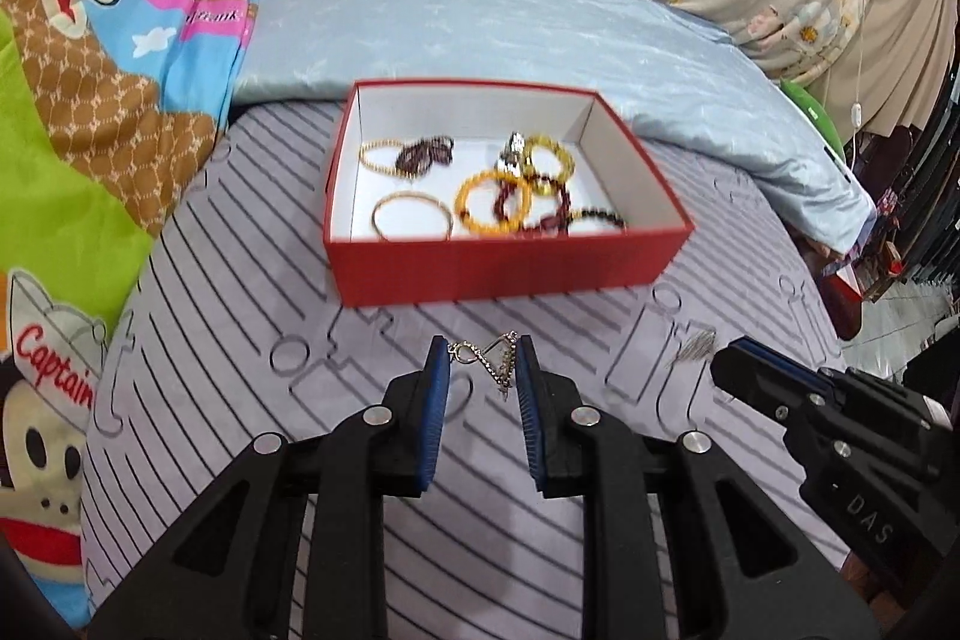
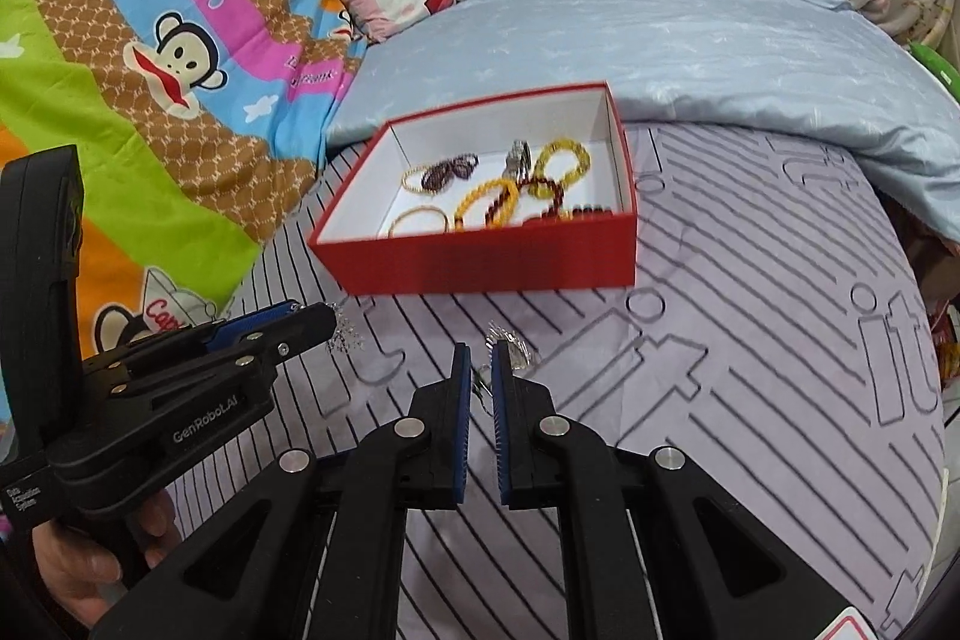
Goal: Organize jewelry
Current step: 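Carry both silver pendants up and over into the red box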
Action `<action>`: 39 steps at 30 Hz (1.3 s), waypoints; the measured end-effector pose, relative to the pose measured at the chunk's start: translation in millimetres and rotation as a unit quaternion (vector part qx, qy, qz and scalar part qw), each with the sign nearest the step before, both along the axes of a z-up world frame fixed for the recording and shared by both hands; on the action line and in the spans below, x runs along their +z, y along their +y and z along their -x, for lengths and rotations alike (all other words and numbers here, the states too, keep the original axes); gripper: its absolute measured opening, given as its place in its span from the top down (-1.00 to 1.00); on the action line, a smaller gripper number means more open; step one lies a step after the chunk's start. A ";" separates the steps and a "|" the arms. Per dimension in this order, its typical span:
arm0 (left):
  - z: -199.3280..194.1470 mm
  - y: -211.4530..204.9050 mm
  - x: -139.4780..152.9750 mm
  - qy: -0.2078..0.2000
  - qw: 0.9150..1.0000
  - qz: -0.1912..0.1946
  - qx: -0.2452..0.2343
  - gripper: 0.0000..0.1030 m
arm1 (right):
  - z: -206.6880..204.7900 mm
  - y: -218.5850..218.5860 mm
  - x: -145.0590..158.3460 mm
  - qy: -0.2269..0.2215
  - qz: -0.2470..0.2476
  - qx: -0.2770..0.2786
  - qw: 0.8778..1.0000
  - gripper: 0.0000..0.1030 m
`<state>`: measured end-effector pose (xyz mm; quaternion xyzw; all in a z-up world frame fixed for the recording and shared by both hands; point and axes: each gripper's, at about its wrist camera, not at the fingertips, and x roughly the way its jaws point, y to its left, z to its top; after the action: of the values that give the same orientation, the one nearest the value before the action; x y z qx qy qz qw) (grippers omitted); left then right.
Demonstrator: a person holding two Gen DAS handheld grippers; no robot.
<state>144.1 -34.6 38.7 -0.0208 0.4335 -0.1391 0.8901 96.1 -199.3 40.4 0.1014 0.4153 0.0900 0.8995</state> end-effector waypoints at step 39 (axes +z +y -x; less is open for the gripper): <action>-21.0 31.6 -17.2 0.028 0.998 0.022 0.043 0.58 | -38.3 8.9 -81.9 0.061 0.071 -0.004 0.996 0.59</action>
<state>165.1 -3.0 21.5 -0.0625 0.4537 -0.1098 0.8822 134.4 -190.5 -41.5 0.0437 0.4744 0.0504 0.8778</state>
